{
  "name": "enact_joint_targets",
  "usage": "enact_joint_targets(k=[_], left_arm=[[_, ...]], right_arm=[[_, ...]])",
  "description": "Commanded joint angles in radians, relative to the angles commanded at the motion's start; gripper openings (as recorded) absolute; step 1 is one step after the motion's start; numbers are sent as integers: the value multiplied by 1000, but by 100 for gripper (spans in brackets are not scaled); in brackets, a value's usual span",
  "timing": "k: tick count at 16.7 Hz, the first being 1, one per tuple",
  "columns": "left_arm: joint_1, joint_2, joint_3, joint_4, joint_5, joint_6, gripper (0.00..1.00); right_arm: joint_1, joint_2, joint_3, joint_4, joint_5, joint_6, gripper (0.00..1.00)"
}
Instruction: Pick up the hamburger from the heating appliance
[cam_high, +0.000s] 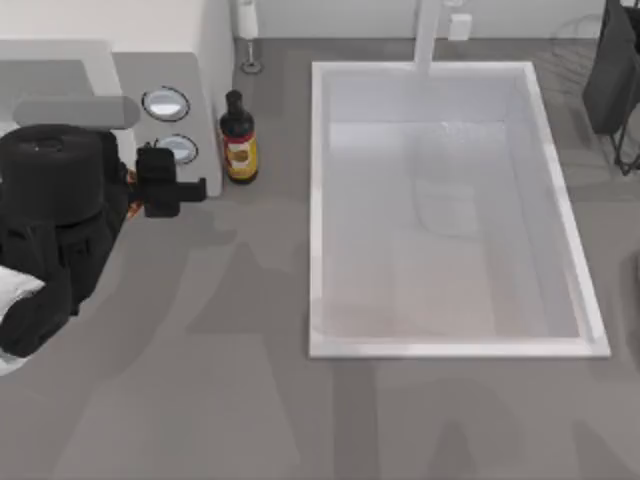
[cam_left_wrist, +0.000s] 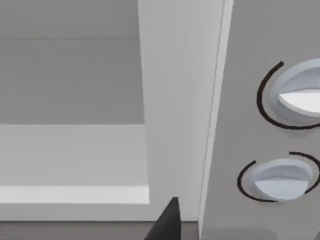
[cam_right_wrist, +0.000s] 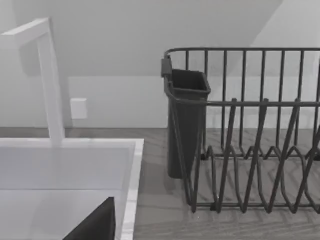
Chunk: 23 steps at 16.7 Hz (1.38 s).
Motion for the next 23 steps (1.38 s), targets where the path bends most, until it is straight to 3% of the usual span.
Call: enact_joint_targets(k=[9,16,23], left_arm=[[-6,421,-139,606,7,0,0],[-5,471,-162,669,10,1,0],[-5,471,-162,669,10,1,53]], right_arm=[[0,0,0,0,0,0,100],[0,0,0,0,0,0,100],[0,0,0,0,0,0,100]])
